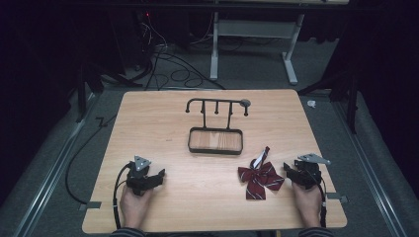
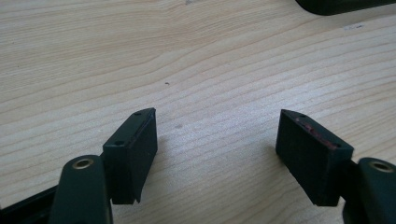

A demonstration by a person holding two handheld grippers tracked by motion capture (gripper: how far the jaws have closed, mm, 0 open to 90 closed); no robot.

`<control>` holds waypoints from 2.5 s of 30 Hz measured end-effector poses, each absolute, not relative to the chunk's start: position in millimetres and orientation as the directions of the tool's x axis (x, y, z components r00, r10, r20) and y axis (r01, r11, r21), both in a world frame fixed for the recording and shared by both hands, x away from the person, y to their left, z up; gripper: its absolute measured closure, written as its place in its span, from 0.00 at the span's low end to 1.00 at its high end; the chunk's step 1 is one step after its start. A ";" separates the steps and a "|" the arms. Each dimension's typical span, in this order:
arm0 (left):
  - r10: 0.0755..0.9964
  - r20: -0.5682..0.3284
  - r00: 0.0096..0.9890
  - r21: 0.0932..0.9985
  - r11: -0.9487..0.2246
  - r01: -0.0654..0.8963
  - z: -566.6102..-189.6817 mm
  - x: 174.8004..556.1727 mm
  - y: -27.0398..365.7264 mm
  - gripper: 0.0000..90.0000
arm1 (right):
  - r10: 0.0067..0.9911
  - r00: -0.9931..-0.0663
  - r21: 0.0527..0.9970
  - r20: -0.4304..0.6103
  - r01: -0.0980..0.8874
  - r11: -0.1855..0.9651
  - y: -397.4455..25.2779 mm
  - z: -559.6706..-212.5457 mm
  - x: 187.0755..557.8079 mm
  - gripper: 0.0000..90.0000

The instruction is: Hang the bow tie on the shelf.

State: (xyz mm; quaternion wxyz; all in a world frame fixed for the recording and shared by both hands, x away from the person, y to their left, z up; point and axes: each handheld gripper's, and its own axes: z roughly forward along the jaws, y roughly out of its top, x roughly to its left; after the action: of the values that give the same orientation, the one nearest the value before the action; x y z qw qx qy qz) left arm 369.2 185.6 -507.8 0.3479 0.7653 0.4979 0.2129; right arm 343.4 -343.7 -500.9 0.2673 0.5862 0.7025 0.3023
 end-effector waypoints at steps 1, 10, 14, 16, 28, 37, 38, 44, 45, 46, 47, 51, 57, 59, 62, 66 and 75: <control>0.910 -0.021 0.414 0.745 -0.262 0.614 -507.8 369.2 185.6 0.33 | 0.985 -0.170 0.738 -0.021 0.662 0.130 -343.7 -500.9 343.4 0.59; 0.910 -0.020 0.414 0.744 -0.262 0.614 -507.8 369.2 185.6 0.33 | 0.986 -0.166 0.738 -0.021 0.662 0.127 -343.3 -500.9 343.3 0.59; 0.910 -0.020 0.413 0.745 -0.262 0.614 -507.8 369.2 185.6 0.33 | 0.986 -0.165 0.738 -0.022 0.662 0.127 -343.1 -500.9 343.2 0.59; 0.910 -0.020 0.413 0.745 -0.262 0.614 -507.8 369.2 185.7 0.33 | 0.986 -0.164 0.738 -0.022 0.662 0.127 -343.0 -501.0 343.2 0.59; 0.910 -0.020 0.414 0.743 -0.264 0.615 -507.7 369.3 185.7 0.33 | 0.986 -0.168 0.737 -0.021 0.663 0.129 -342.9 -500.8 343.0 0.59; 0.910 -0.020 0.415 0.743 -0.264 0.615 -507.6 369.3 185.9 0.33 | 0.980 -0.200 0.737 0.004 0.662 0.132 -340.3 -495.9 341.4 0.63; 0.910 -0.020 0.415 0.743 -0.264 0.615 -507.6 369.3 186.0 0.33 | 0.978 -0.206 0.742 0.003 0.657 0.137 -339.3 -493.3 340.6 0.63; 0.909 -0.027 0.415 0.743 -0.259 0.617 -507.5 369.4 186.6 0.33 | 0.969 -0.245 0.759 -0.006 0.630 0.164 -331.9 -480.3 338.4 0.66; 0.909 -0.026 0.415 0.743 -0.260 0.617 -507.4 369.4 186.6 0.33 | 0.969 -0.249 0.760 -0.001 0.629 0.162 -330.1 -478.6 338.0 0.66; 0.909 -0.026 0.416 0.743 -0.261 0.616 -507.5 369.4 186.6 0.33 | 0.967 -0.256 0.761 0.000 0.627 0.166 -328.6 -476.9 337.9 0.67; 0.909 -0.026 0.415 0.743 -0.261 0.616 -507.5 369.4 186.6 0.33 | 0.965 -0.262 0.762 0.003 0.625 0.168 -326.9 -475.5 337.9 0.67; 0.909 -0.026 0.416 0.743 -0.261 0.616 -507.5 369.4 186.6 0.33 | 0.958 -0.287 0.771 0.010 0.612 0.176 -320.1 -470.7 340.2 0.67; 0.909 -0.026 0.415 0.743 -0.260 0.617 -507.5 369.4 186.5 0.33 | 0.950 -0.311 0.775 0.024 0.606 0.178 -310.4 -464.7 347.5 0.67; 0.909 -0.026 0.416 0.743 -0.261 0.617 -507.4 369.4 186.6 0.33 | 0.948 -0.316 0.775 0.023 0.605 0.183 -307.5 -463.0 350.7 0.67; 0.909 -0.026 0.415 0.743 -0.261 0.617 -507.5 369.4 186.5 0.33 | 0.948 -0.318 0.774 0.026 0.606 0.182 -305.6 -461.9 353.6 0.67; 0.909 -0.027 0.416 0.743 -0.260 0.617 -507.5 369.4 186.7 0.33 | 0.945 -0.325 0.772 0.031 0.608 0.184 -301.0 -460.0 360.0 0.67; 0.909 -0.026 0.416 0.743 -0.261 0.617 -507.4 369.4 186.6 0.33 | 0.941 -0.339 0.762 0.022 0.615 0.204 -290.6 -459.8 372.9 0.67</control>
State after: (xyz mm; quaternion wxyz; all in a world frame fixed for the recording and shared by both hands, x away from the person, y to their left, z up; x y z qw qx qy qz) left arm 369.4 186.6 -507.4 0.3486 0.7658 0.4981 0.2097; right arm 372.9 -290.6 -459.8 0.2330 0.5256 0.7399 0.3492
